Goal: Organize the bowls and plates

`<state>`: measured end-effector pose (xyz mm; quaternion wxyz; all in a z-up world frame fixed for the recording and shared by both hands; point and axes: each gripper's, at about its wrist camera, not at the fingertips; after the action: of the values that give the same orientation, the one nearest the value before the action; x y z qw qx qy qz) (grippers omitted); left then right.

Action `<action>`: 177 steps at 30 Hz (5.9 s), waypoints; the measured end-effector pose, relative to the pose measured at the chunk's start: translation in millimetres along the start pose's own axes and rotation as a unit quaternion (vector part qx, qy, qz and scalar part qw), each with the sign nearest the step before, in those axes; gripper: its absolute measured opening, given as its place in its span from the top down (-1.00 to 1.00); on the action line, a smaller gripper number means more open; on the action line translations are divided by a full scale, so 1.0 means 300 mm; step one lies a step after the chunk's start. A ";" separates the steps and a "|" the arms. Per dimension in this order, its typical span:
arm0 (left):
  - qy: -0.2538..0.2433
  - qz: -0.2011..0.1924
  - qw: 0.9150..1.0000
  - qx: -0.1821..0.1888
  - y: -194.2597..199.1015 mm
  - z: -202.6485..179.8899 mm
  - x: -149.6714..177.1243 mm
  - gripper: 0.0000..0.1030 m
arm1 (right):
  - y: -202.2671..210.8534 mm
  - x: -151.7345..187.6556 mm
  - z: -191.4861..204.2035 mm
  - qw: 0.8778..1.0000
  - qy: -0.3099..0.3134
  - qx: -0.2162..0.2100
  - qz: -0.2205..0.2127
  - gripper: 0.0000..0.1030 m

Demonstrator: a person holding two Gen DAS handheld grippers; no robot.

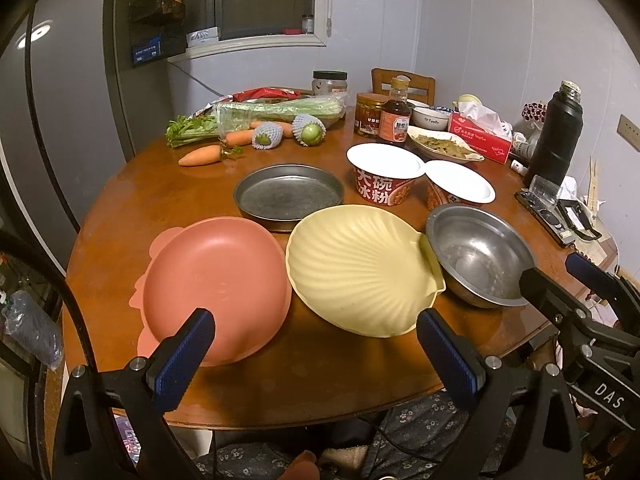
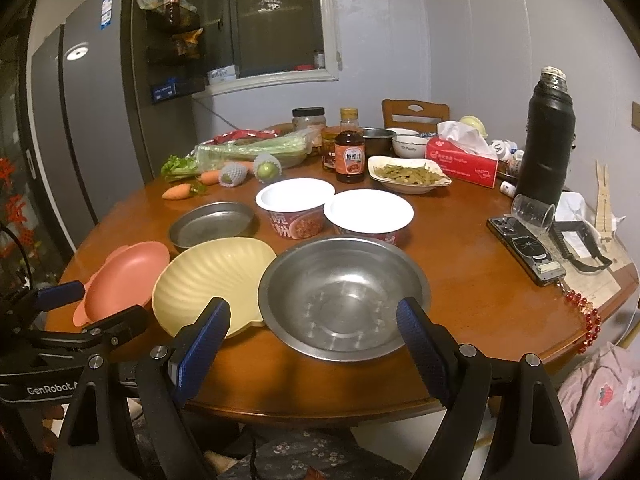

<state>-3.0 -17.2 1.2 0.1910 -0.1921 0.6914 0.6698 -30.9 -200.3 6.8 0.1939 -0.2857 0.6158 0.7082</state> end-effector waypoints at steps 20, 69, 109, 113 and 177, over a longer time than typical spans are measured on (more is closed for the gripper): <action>0.009 0.001 1.000 -0.004 -0.003 0.022 -0.002 -0.97 | 0.000 0.000 0.007 1.000 -0.003 -0.012 -0.002 -0.67; 0.144 0.051 0.988 0.006 -0.117 0.509 0.076 -0.96 | -0.372 -0.269 0.582 0.966 0.222 -0.104 0.076 -0.67; 0.142 0.067 0.988 0.014 -0.197 0.551 -0.012 0.51 | -0.549 -0.327 0.660 0.947 0.223 -0.150 0.175 0.32; 0.143 0.059 0.988 0.008 -0.181 0.577 -0.037 0.51 | -0.522 -0.340 0.669 0.948 0.217 -0.162 0.166 0.30; 0.119 0.050 0.991 -0.044 -0.325 0.731 -0.263 0.07 | -0.596 -0.374 0.733 0.956 0.177 -0.152 0.177 0.15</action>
<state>116.5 199.8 -47.3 0.0654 -0.2441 0.6875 0.6808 130.0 54.4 -40.0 -0.0921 -0.3188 0.5661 0.7546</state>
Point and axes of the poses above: each gripper's, at about its wrist camera, not at the fingertips, and y roughly against the way its jaws point, z to its left, x to its underside, and after that the axes turned 14 degrees about z, right-handed
